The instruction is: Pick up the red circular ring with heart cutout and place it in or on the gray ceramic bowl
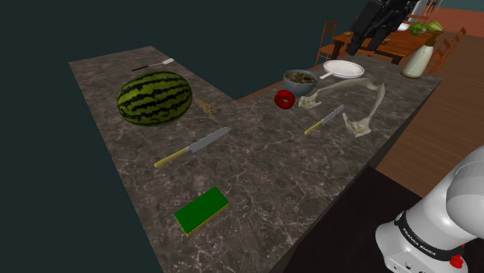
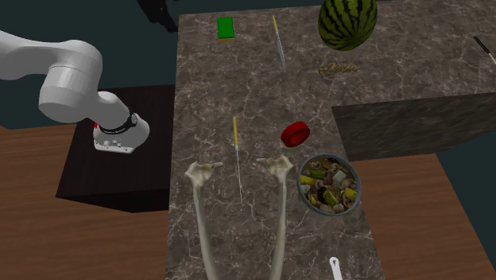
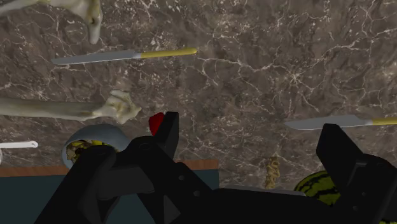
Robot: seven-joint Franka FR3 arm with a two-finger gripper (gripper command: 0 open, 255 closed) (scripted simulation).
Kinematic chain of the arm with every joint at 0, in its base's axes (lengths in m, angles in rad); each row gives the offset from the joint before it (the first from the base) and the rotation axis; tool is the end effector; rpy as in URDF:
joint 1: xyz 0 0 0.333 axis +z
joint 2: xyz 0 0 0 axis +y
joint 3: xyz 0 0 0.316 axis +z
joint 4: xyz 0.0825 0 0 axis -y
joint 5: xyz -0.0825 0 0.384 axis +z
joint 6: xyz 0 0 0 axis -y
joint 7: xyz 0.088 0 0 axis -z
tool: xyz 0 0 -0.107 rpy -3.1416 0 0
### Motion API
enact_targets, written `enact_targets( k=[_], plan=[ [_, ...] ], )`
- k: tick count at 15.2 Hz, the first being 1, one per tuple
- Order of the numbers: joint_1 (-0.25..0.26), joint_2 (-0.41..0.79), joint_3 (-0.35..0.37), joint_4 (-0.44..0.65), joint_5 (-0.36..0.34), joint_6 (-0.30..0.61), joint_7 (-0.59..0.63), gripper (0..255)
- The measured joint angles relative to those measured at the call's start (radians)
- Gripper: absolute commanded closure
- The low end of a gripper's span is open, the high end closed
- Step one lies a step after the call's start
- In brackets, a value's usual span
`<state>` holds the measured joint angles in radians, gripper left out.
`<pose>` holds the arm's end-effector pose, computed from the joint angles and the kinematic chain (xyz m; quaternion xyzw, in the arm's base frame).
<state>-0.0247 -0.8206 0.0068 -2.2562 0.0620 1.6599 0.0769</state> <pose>0.3041 0.0016 0.6577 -0.9922 0.0471 -0.1110 0.0317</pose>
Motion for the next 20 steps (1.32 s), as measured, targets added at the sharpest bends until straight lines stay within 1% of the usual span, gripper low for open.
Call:
enact_targets(
  k=[2,7,14,20],
  plan=[
    [0.001,0.011,-0.002,-0.002,-0.004,0.01,-0.007,0],
    [0.001,0.111,-0.029,-0.033,-0.045,0.117,-0.086,0],
    [0.0,0.342,-0.069,-0.013,-0.101,0.296,-0.198,0],
    [-0.004,0.534,-0.096,0.041,-0.142,0.413,-0.282,0]
  ],
)
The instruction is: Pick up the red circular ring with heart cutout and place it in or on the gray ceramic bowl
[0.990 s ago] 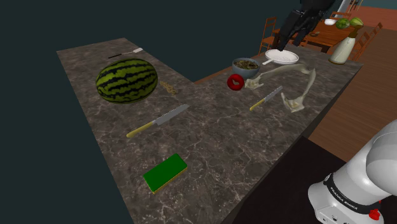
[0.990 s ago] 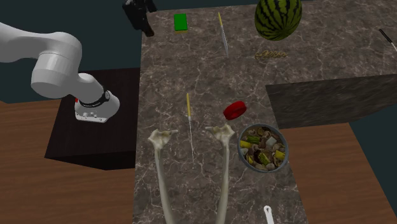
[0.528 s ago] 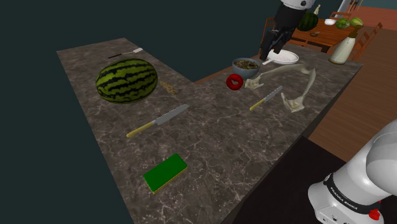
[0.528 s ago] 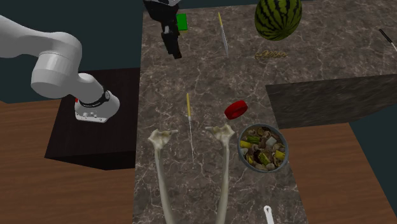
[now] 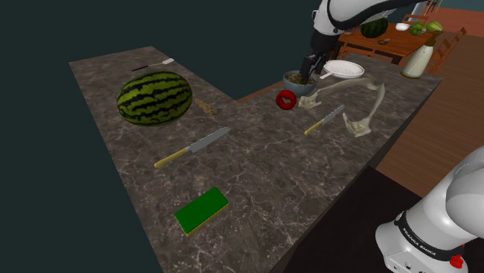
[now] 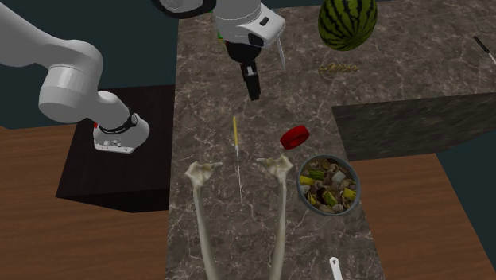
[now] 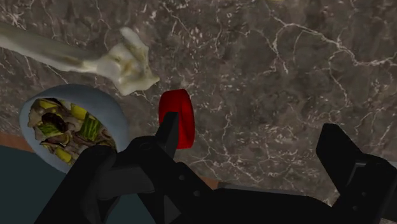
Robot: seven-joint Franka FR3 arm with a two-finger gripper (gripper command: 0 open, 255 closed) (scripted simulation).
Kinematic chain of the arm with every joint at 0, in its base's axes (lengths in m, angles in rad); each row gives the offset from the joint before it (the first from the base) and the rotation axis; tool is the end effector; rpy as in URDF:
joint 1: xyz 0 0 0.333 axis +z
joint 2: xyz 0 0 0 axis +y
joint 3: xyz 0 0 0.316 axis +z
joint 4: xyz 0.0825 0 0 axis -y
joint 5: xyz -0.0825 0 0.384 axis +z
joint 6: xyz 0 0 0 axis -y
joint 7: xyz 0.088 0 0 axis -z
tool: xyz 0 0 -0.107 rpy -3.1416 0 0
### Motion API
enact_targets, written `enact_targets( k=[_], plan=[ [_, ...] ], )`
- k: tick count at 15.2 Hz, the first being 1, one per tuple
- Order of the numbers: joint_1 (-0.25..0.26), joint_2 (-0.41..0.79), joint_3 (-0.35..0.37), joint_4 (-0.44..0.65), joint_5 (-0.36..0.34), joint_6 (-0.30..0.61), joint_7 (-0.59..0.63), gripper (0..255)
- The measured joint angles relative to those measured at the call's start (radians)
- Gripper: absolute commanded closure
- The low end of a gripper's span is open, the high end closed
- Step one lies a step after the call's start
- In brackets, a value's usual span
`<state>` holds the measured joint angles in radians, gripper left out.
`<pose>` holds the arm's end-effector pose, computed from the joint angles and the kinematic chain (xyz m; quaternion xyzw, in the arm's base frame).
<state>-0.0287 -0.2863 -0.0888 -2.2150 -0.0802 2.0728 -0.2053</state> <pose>0.4771 -0.0632 0.5084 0.9953 0.0614 0.0669 0.0350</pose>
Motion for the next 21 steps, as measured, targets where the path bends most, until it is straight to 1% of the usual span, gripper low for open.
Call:
enact_targets(
  k=[4,10,14,21],
  plan=[
    [-0.004,0.144,-0.013,0.064,-0.023,0.068,-0.051,0],
    [-0.011,0.376,-0.023,0.198,-0.053,0.15,-0.117,0],
    [-0.02,0.537,-0.028,0.327,-0.07,0.173,-0.161,0],
    [-0.031,0.622,-0.031,0.341,-0.075,0.243,-0.174,0]
  ],
)
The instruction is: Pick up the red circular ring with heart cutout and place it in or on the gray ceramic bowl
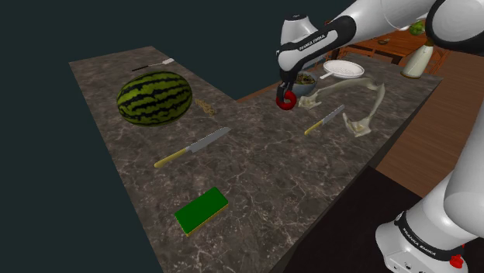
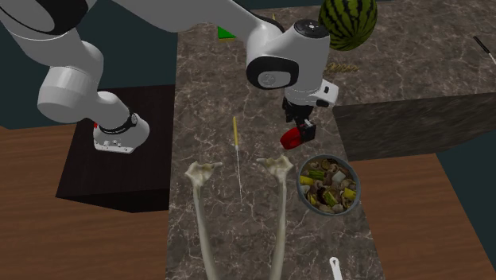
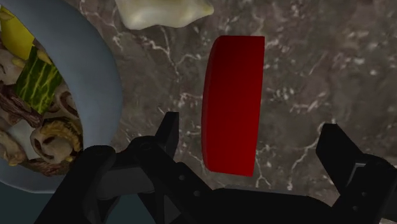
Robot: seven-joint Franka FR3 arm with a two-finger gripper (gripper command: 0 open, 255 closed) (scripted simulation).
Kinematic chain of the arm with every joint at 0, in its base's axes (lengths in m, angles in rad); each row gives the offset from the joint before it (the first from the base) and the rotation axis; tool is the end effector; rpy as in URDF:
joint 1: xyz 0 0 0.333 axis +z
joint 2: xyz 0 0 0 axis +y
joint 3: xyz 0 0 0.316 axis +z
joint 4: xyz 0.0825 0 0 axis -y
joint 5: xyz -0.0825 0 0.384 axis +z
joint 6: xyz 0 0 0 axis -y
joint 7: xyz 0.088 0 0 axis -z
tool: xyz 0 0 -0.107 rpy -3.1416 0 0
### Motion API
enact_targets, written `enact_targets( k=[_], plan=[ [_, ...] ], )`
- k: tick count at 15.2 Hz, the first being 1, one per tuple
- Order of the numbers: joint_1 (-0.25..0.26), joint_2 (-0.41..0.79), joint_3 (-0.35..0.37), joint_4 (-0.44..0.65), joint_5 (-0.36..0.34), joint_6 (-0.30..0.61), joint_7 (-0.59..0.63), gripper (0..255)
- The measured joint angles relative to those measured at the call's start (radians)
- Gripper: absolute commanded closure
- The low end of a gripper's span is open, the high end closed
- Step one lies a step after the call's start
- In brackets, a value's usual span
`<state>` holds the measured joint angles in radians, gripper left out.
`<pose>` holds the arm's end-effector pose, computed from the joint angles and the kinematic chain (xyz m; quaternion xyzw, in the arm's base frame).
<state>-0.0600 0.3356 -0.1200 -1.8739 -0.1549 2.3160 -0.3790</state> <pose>0.6284 -0.1125 0.3462 0.9837 0.1521 0.0296 0.0908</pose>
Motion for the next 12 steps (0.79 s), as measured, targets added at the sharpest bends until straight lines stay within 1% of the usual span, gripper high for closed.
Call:
enact_targets(
  k=[8,9,12],
  plan=[
    [-0.002,0.011,0.0,-0.005,0.0,0.017,0.0,0],
    [-0.002,0.011,0.0,-0.005,0.0,0.017,0.0,255],
    [-0.001,0.011,0.0,-0.005,0.0,0.017,0.0,255]
  ],
)
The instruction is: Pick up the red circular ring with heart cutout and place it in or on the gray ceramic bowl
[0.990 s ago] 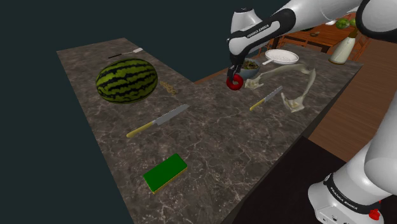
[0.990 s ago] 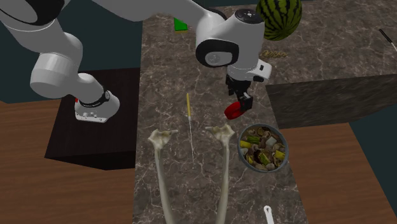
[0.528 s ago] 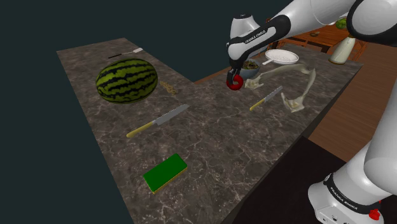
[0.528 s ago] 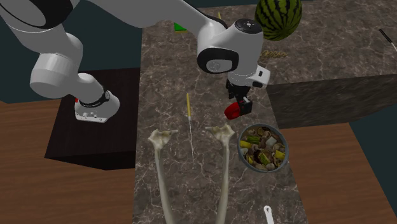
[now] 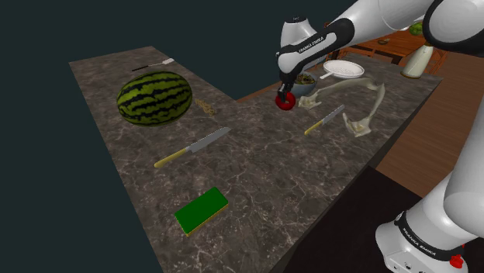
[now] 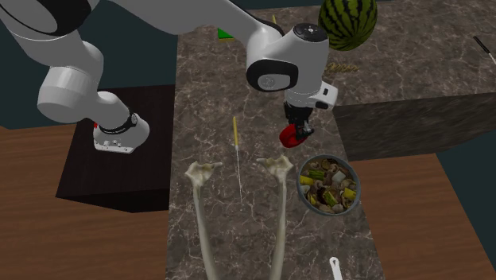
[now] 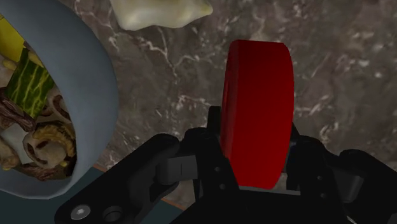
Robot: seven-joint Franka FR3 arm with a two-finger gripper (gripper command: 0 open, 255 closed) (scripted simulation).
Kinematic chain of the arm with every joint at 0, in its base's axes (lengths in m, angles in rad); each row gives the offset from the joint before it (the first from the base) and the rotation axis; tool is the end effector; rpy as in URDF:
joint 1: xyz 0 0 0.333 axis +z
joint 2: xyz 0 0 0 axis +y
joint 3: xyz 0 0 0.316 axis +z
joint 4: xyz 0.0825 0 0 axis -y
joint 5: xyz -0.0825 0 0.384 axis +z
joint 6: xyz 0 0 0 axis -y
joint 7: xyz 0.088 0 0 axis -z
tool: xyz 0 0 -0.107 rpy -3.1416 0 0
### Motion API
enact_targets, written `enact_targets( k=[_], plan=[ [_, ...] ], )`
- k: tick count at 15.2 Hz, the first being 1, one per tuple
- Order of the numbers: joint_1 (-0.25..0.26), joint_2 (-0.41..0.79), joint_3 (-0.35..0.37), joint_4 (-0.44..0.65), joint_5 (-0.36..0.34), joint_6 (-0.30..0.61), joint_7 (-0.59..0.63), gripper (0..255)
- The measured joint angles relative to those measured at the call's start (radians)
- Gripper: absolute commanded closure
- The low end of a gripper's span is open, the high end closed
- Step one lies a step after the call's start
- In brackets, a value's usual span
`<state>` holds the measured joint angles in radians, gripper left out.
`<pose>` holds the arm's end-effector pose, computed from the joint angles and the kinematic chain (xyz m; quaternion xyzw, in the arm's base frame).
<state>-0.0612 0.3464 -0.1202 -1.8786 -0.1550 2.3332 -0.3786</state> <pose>0.6289 -0.1131 0.3389 0.9836 0.1525 0.0304 0.0909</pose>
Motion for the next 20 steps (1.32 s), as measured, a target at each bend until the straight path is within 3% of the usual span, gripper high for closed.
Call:
enact_targets(
  k=[9,20],
  plan=[
    [0.0,-0.009,0.0,0.003,0.0,-0.012,-0.002,255],
    [0.002,-0.068,0.001,0.073,0.006,-0.14,-0.02,255]
  ],
)
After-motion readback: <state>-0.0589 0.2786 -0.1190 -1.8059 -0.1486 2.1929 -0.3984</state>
